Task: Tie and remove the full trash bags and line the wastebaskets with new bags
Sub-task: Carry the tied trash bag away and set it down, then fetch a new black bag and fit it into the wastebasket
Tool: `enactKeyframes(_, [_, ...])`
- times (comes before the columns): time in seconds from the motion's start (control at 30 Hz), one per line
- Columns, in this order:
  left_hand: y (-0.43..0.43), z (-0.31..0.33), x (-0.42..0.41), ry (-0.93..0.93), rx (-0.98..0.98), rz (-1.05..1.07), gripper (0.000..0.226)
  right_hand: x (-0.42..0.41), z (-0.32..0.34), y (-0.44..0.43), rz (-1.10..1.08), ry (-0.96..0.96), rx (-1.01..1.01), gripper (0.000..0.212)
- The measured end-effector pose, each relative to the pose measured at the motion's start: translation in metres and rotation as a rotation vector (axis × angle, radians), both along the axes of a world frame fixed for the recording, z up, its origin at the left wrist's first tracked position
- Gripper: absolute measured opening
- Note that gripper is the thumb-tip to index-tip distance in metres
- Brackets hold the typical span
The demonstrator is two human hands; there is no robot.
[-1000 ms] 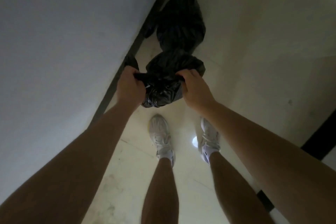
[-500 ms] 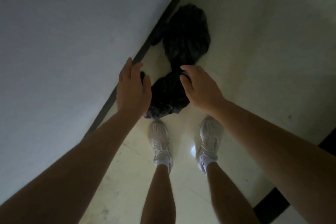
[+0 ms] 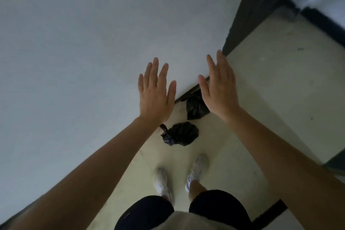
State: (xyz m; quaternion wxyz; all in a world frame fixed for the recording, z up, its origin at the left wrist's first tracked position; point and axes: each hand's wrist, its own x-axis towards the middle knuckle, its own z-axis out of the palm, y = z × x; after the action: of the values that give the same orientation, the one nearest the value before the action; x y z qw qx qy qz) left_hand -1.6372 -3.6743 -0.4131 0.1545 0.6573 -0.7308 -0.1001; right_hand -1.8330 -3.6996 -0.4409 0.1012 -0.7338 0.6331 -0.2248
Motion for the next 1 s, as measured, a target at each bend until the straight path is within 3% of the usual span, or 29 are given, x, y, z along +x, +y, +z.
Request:
enactKeyframes(0.2, [0.054, 0.101, 0.073, -0.165, -0.1, 0.18, 0.06, 0.058, 0.118, -0.001, 0.183, 0.055, -0.167, 0.064])
enactKeyframes(0.4, [0.172, 0.219, 0.211, -0.228, -0.363, 0.48, 0.059, 0.198, 0.227, 0.051, 0.394, -0.053, -0.395, 0.064])
enactKeyframes(0.53, [0.324, 0.268, 0.308, -0.321, -0.484, 0.703, 0.058, 0.33, 0.268, 0.141, 0.593, -0.158, -0.449, 0.065])
enactKeyframes(0.77, [0.596, 0.316, 0.418, -0.469, -0.437, 1.199, 0.057, 0.551, 0.3, 0.349, 1.132, -0.241, -0.439, 0.066])
enactKeyframes(1.0, [0.747, 0.294, 0.489, -0.468, -0.328, 1.573, 0.058, 0.716, 0.284, 0.523, 1.546, -0.29, -0.412, 0.066])
